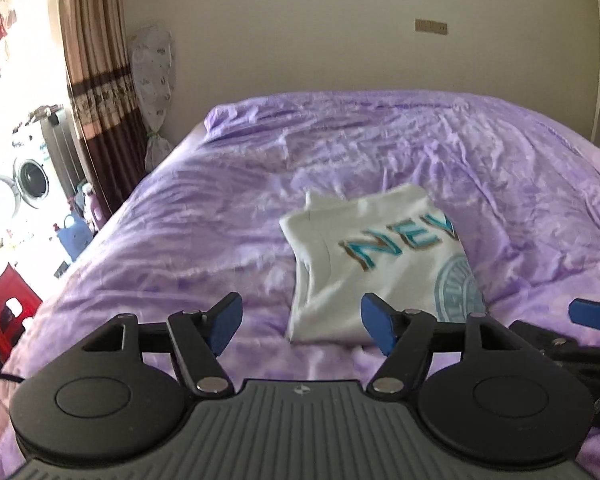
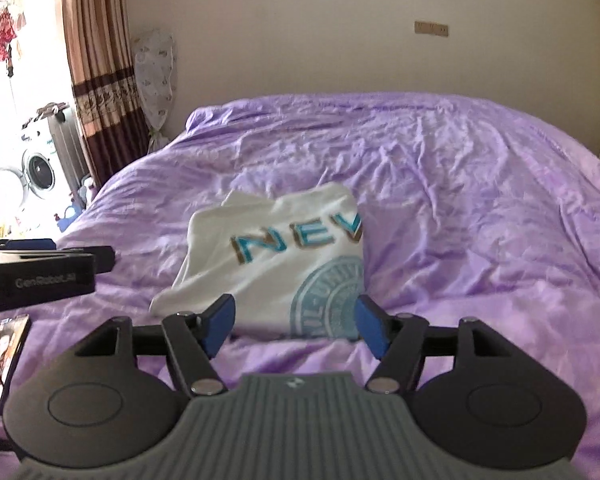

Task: Fold small clothes

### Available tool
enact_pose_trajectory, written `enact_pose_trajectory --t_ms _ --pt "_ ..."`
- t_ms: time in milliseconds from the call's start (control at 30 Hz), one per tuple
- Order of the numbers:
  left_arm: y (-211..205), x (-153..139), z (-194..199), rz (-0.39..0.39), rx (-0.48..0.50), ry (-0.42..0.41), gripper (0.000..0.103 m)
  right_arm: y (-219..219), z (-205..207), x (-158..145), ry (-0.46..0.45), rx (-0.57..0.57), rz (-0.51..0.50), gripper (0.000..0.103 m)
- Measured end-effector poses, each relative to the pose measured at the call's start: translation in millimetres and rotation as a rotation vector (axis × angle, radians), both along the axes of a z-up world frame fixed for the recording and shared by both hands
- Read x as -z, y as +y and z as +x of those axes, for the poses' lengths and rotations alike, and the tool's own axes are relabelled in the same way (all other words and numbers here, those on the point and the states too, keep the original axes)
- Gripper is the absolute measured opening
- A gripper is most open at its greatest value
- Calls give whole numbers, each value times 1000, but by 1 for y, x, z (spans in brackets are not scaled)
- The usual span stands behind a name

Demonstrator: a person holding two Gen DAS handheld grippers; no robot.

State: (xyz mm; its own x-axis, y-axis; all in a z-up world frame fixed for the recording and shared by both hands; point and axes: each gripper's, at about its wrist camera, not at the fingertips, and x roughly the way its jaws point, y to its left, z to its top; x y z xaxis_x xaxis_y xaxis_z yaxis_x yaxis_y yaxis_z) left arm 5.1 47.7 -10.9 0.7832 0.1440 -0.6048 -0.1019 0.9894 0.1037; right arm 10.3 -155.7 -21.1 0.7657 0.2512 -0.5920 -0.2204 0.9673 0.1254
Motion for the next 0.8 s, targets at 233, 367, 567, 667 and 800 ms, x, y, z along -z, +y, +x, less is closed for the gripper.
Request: enact_pose_trajectory --t_ms 233,367,567,667,800 --pt "-14 23 -7 13 24 72 80 5 -9 21 29 4 -35 66" --pt "-10 23 -7 -6 14 67 80 1 -3 31 71 16 -36 66" --pt "-7 25 -4 -27 9 81 80 0 -2 34 72 15 -26 66" --pt "-7 26 -3 -28 9 79 80 -1 -1 33 66 15 -26 67" --pt "-6 26 -3 -25 13 76 80 -2 0 32 55 14 -24 67"
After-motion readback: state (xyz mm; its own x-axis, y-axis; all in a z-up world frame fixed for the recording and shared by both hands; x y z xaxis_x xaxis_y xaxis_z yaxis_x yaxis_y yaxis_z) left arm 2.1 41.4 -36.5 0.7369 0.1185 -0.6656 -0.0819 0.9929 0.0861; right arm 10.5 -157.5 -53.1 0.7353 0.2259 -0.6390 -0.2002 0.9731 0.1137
